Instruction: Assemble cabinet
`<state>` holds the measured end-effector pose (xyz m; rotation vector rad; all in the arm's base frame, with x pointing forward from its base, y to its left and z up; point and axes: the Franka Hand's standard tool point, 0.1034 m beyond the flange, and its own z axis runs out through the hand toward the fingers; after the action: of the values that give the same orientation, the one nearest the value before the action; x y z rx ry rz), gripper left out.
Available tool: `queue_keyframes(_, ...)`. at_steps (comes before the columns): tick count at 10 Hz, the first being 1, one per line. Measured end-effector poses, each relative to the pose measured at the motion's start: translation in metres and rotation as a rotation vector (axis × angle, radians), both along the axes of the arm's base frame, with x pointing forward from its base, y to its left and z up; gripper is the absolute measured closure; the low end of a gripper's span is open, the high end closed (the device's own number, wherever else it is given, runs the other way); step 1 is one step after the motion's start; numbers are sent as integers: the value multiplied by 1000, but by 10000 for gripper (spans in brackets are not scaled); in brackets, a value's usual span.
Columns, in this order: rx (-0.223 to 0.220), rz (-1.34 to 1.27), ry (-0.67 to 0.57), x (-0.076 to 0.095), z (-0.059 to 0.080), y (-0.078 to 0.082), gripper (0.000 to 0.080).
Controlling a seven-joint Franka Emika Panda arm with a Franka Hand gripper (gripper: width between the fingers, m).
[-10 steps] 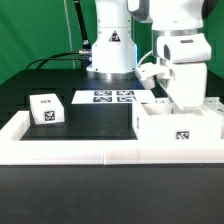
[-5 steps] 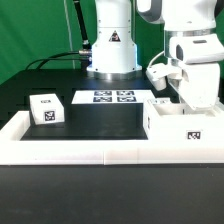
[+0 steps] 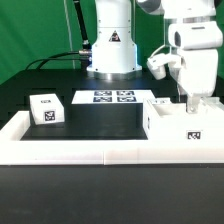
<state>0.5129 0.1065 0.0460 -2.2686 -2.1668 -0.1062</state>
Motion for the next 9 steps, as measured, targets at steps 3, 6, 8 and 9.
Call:
queue_keyframes(3,-10,-91,-22,-28,31,0,17)
queue_keyframes(6,9,-106,-38,-51,34,22,2)
queue_keyframes(8,6,-109,-32,-51,33,19,2)
queue_keyframes(9,7,-94,-35,-51,31,18,2)
